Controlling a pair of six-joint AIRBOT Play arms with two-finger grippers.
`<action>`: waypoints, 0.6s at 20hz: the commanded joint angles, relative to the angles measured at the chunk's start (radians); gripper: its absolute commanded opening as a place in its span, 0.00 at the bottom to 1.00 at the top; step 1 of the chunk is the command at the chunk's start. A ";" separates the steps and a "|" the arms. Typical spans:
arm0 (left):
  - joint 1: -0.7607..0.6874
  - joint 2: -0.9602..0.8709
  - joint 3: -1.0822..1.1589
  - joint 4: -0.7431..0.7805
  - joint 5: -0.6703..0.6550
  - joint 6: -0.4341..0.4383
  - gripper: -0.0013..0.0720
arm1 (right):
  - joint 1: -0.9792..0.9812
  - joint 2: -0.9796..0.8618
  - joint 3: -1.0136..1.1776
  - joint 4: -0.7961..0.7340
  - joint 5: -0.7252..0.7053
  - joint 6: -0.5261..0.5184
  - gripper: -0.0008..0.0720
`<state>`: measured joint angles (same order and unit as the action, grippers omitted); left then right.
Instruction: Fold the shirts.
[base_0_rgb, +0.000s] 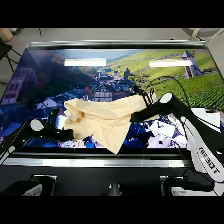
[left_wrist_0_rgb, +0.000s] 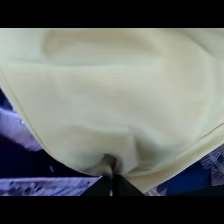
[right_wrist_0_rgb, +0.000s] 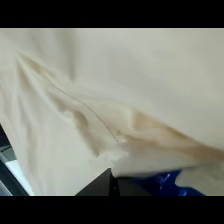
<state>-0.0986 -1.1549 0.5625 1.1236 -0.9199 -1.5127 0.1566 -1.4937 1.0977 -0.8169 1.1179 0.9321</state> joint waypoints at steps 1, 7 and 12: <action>0.002 0.053 0.002 0.004 -0.007 0.033 0.05 | 0.001 0.104 0.223 -0.047 -0.101 0.022 0.03; 0.002 0.198 0.002 0.005 -0.046 0.033 0.05 | 0.001 -0.048 0.611 -0.297 -0.692 0.330 0.03; 0.002 0.277 0.002 0.005 -0.092 0.033 0.05 | 0.001 -0.269 0.617 -0.303 -0.391 0.341 0.85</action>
<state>-0.0978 -0.9192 0.5640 1.1301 -0.9779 -1.4811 0.1566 -1.6611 1.6844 -1.0931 0.5991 1.2419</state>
